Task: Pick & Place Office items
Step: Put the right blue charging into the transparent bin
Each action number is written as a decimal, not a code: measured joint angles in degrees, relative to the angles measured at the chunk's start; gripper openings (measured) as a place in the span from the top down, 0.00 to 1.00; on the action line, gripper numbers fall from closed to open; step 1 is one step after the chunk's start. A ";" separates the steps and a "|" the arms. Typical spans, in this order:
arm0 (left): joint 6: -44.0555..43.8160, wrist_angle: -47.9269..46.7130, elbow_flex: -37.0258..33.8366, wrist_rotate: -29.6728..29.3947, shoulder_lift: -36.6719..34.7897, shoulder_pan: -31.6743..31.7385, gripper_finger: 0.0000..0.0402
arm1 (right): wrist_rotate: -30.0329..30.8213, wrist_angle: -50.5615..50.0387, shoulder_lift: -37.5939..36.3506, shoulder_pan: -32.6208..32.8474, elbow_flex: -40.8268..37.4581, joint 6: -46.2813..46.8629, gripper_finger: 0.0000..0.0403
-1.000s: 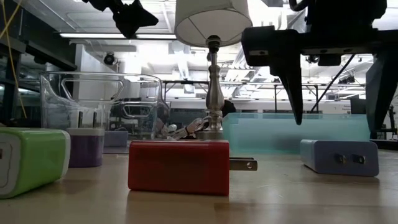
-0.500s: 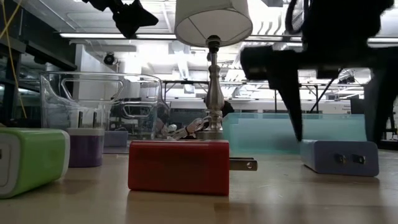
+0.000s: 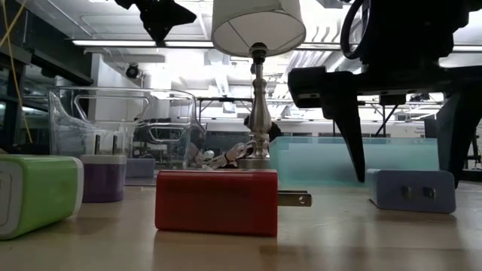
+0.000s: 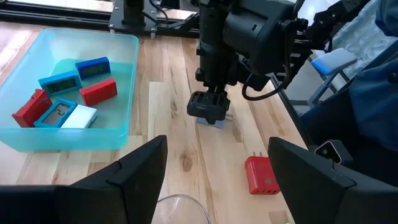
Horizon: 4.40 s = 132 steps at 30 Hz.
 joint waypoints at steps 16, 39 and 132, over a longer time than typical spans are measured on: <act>0.02 -0.20 -0.02 0.02 0.00 0.00 0.32 | 3.07 -1.40 0.00 -0.44 0.00 0.19 0.39; 0.00 -0.20 0.00 0.02 0.00 0.00 0.32 | 2.95 -2.43 -0.07 -2.14 0.00 1.57 0.39; -0.24 3.26 0.02 0.02 0.00 0.00 0.32 | 27.14 34.58 -14.14 -7.10 0.02 42.27 0.51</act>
